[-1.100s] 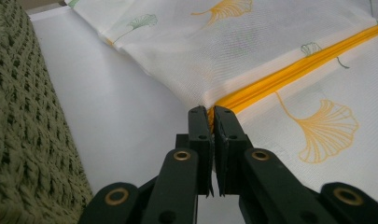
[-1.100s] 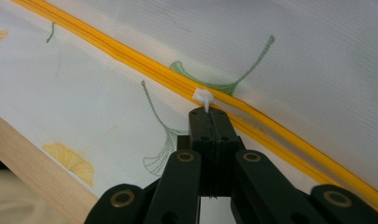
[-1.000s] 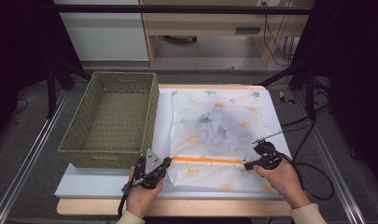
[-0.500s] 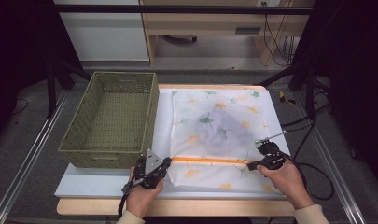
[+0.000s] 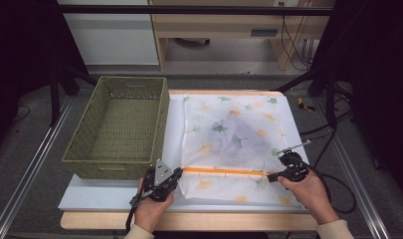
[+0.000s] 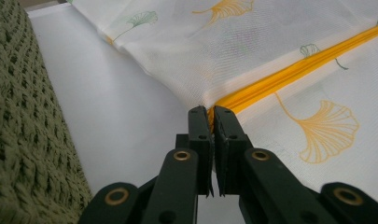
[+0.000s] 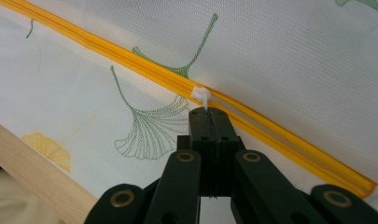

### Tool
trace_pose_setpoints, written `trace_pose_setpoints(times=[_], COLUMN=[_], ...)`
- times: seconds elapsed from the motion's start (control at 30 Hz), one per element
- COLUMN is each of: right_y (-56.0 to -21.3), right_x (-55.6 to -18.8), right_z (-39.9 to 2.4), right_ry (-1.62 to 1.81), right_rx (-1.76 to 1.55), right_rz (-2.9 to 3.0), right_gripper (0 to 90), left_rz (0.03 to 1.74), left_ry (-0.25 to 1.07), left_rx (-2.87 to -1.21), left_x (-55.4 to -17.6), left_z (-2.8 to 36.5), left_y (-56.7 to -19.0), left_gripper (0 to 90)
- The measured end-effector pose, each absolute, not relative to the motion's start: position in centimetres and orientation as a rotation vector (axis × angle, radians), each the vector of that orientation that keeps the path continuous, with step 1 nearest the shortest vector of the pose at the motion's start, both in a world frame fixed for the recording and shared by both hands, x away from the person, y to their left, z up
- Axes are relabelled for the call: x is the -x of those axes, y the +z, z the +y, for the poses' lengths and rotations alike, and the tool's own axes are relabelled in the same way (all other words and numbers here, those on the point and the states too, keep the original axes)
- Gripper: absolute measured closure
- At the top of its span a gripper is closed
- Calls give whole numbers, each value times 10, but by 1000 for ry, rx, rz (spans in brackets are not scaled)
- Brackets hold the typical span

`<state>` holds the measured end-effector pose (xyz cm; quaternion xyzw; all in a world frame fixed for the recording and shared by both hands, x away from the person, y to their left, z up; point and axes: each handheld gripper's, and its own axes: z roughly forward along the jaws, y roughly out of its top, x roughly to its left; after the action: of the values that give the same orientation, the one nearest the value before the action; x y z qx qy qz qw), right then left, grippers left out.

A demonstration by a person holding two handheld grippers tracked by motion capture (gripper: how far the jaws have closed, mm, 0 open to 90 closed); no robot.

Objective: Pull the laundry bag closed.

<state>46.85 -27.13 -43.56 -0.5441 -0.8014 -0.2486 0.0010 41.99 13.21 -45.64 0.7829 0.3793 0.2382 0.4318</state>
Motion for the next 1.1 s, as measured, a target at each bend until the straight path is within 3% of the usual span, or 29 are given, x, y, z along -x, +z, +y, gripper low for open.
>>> trace_pose_setpoints(times=[1.1], right_y=[-436], right_x=[-465], right_z=[-286], right_ry=[-803], right_rx=[1740], right_rz=[-2473], right_gripper=[900], left_rz=[946], left_ry=[600], left_rx=[-1952], left_x=[-420], left_z=[132], left_y=[-456], left_gripper=[862])
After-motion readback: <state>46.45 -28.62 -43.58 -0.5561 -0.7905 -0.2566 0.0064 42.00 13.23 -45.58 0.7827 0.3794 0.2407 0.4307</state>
